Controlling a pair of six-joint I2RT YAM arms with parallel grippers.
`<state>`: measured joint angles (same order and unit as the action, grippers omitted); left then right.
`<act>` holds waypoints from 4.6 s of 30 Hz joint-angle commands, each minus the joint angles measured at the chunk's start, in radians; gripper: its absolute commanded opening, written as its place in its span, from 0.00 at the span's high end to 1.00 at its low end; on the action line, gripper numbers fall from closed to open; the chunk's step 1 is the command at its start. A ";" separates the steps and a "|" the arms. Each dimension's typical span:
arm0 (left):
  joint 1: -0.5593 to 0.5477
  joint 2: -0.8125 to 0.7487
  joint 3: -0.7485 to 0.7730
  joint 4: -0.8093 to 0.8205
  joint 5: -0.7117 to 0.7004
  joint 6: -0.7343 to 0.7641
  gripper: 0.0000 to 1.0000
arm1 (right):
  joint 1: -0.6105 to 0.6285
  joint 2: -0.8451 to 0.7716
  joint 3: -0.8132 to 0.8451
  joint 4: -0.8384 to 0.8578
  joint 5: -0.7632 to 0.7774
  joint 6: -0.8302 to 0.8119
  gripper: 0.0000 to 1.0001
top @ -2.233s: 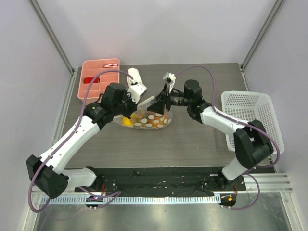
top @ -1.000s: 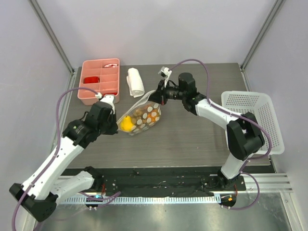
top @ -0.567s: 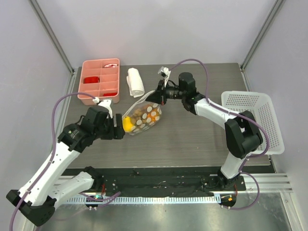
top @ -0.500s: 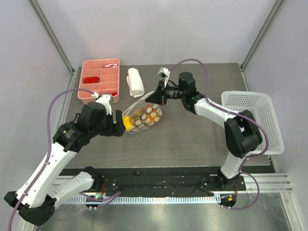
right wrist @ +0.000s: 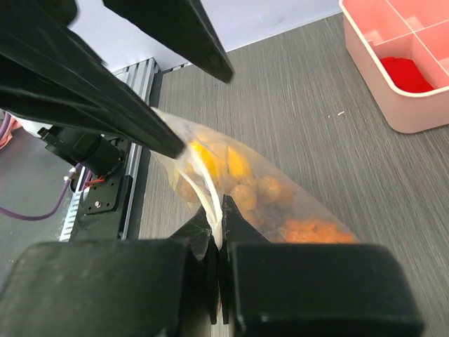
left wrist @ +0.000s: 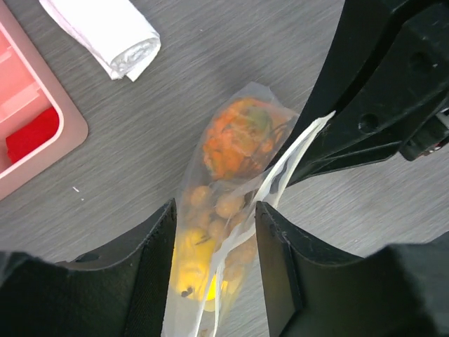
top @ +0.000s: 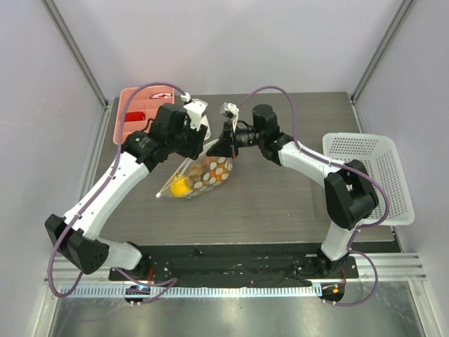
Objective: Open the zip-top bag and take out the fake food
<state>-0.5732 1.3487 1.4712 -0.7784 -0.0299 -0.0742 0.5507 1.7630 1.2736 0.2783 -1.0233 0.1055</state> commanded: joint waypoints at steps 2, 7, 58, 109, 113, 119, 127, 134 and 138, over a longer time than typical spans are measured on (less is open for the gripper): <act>0.007 -0.042 -0.006 0.092 -0.002 0.070 0.52 | 0.003 -0.007 0.041 0.004 -0.023 -0.023 0.99; 0.007 -0.023 -0.017 0.079 -0.019 0.070 0.66 | 0.003 -0.013 0.044 0.001 -0.026 -0.023 0.99; 0.012 -0.157 -0.203 0.038 -0.151 0.040 0.86 | 0.023 0.000 0.066 -0.048 -0.024 -0.061 0.99; 0.055 -0.407 -0.585 0.360 -0.133 -0.513 1.00 | 0.430 -0.142 0.023 -0.301 1.151 0.559 0.23; 0.055 -0.410 -0.580 0.367 -0.130 -0.521 1.00 | 0.427 -0.079 0.162 -0.393 1.172 0.533 0.23; 0.055 -0.427 -0.592 0.366 -0.133 -0.524 1.00 | 0.426 -0.077 0.188 -0.418 1.224 0.553 0.24; 0.055 -0.433 -0.595 0.360 -0.139 -0.529 1.00 | 0.425 0.032 0.320 -0.527 1.191 0.586 0.37; 0.056 -0.425 -0.581 0.357 -0.154 -0.529 1.00 | 0.439 0.078 0.317 -0.534 1.216 0.622 0.52; 0.055 -0.425 -0.578 0.355 -0.172 -0.532 1.00 | 0.436 0.084 0.320 -0.556 1.209 0.563 0.68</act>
<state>-0.5205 0.9371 0.8780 -0.4759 -0.1738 -0.5961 0.9802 1.8595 1.5669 -0.2558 0.1722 0.7086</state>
